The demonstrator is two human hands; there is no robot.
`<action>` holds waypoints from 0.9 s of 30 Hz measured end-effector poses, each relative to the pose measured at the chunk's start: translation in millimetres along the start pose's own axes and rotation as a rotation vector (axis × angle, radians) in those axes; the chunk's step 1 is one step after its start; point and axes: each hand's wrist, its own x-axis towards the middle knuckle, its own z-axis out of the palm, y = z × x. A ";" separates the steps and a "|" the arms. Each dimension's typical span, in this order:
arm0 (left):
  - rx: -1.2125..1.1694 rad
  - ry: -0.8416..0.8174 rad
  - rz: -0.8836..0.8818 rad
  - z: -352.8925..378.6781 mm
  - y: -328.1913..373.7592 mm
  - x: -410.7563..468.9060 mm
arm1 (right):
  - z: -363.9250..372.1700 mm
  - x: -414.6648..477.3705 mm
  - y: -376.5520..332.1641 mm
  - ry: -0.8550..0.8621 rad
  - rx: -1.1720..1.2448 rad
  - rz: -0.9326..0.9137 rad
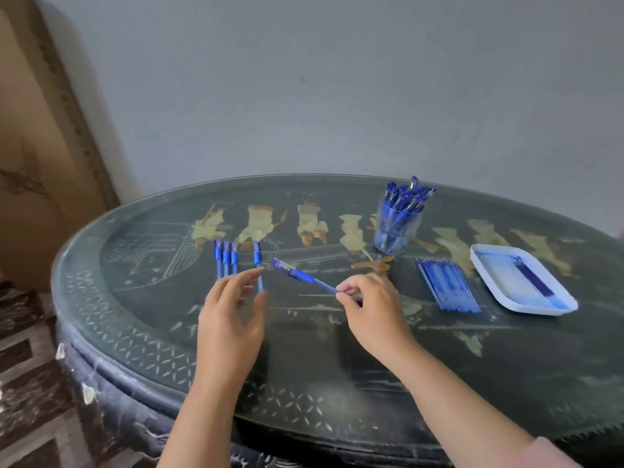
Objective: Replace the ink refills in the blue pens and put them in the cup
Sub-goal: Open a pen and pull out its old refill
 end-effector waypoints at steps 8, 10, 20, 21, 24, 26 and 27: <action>0.081 -0.382 0.273 60.2 39.5 -38.7 | -59.8 -48.0 71.1 0.066 -0.254 -0.134; 0.063 -0.411 0.258 66.9 47.2 -44.9 | -69.0 -53.4 77.6 0.078 -0.271 -0.181; 0.054 -0.474 0.279 78.4 58.0 -63.9 | -50.8 -68.4 80.4 0.042 -0.243 -0.277; 0.085 -0.473 0.301 80.1 57.2 -63.9 | -50.6 -67.7 81.0 0.048 -0.224 -0.277; 0.161 -0.468 0.333 85.5 55.4 -65.2 | -50.1 -66.0 81.8 0.074 -0.210 -0.306; 0.184 -0.471 0.323 87.0 54.4 -65.1 | -50.3 -66.6 80.5 0.113 -0.250 -0.341; 0.179 -0.486 0.305 86.8 54.1 -64.6 | -50.3 -66.8 79.9 0.135 -0.259 -0.361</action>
